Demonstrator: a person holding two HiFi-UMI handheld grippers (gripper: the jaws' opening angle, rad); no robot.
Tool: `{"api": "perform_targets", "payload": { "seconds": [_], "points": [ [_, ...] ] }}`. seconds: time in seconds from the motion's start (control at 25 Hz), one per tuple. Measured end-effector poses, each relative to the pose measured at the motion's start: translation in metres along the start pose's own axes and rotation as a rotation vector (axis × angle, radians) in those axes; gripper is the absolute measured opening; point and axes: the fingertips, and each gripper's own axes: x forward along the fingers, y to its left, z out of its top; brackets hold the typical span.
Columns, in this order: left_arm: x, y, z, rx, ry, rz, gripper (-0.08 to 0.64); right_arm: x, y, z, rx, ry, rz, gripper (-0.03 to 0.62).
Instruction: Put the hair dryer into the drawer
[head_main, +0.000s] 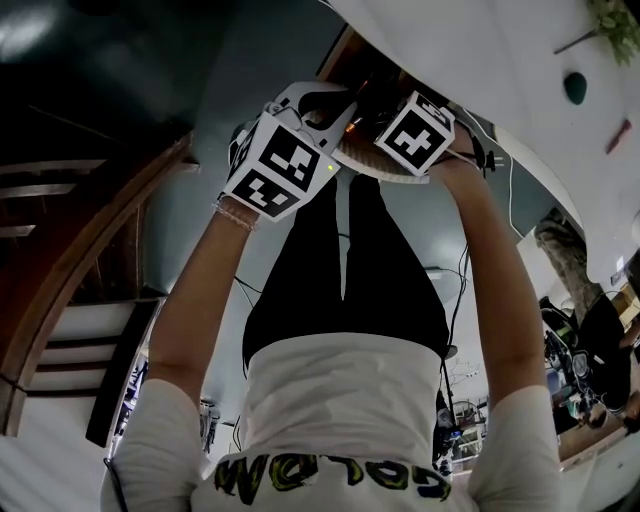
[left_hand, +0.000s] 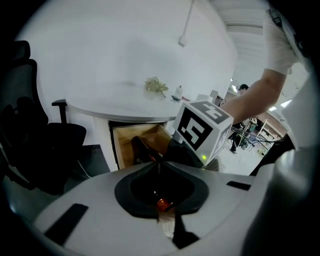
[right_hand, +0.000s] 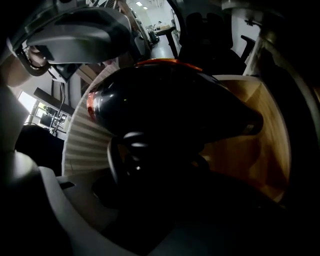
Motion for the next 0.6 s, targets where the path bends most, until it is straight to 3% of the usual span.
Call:
{"api": "perform_targets", "payload": {
  "seconds": [0.6],
  "points": [
    [-0.003, 0.005, -0.004, -0.004, -0.003, 0.018, 0.023, 0.031, -0.027, 0.005, -0.001, 0.085, -0.09, 0.238]
  ]
}}
